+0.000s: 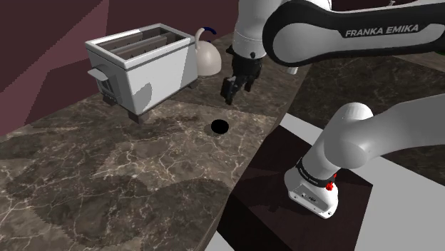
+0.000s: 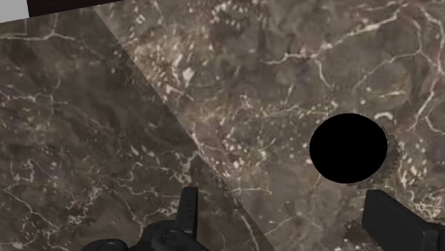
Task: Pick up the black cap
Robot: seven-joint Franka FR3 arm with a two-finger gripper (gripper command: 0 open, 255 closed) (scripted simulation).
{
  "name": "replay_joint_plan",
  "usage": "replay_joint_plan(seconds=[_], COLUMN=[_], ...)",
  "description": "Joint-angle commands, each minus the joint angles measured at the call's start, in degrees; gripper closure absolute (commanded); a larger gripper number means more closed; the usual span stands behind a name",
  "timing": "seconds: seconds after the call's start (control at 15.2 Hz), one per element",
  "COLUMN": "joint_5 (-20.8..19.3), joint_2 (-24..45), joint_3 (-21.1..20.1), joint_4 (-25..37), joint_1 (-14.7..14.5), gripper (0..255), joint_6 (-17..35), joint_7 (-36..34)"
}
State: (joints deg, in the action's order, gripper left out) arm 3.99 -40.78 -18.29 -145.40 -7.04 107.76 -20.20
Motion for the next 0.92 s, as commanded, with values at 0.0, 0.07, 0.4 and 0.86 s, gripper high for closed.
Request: replay_joint_plan(seconds=[0.0, 0.07, 0.4, 0.86], joint_5=[0.8, 1.1, 1.7, 1.7], joint_2=[2.0, 3.1, 8.0, 10.3], joint_3=[-2.8, -4.2, -9.3, -10.8], joint_4=[-0.5, -0.6, -1.0, -4.6], joint_1=[-0.8, -1.1, -1.9, -1.7], gripper=[0, 0, 0, 0], joint_6=[2.3, 3.4, 8.2, 14.0], joint_7=[-2.4, -3.7, -8.2, -9.3])
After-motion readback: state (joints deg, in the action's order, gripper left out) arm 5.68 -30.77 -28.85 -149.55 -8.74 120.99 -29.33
